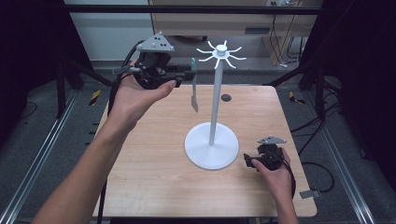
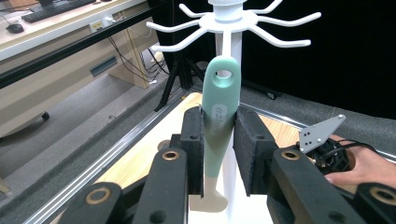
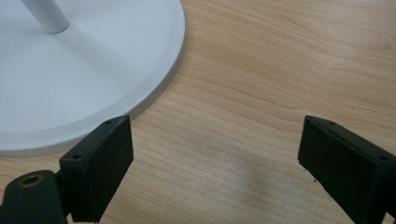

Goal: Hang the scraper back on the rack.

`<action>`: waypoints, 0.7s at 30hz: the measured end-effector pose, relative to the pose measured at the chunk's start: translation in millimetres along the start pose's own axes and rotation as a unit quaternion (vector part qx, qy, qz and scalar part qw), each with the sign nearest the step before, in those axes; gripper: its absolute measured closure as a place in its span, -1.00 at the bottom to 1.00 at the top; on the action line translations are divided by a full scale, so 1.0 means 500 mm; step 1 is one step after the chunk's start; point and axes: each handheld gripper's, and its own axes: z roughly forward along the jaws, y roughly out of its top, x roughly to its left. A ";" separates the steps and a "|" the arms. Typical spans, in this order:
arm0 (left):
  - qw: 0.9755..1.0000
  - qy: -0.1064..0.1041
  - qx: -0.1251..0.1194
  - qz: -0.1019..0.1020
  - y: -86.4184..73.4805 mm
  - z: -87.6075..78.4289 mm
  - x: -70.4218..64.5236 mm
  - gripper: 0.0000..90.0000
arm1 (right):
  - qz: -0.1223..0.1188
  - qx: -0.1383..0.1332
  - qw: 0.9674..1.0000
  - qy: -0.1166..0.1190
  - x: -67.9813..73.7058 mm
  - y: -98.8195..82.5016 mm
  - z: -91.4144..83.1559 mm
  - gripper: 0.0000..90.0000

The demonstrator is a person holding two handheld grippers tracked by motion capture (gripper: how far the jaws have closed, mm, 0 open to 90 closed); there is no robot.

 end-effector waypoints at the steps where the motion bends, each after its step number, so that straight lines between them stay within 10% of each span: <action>1: 1.000 0.000 0.001 0.001 0.002 0.001 0.000 0.65 | -0.001 0.001 1.000 -0.001 -0.001 0.000 0.000 -0.76; 21: 1.000 -0.010 -0.002 -0.010 0.005 0.021 0.003 0.65 | -0.001 0.001 1.000 -0.002 -0.003 -0.001 0.000 -0.77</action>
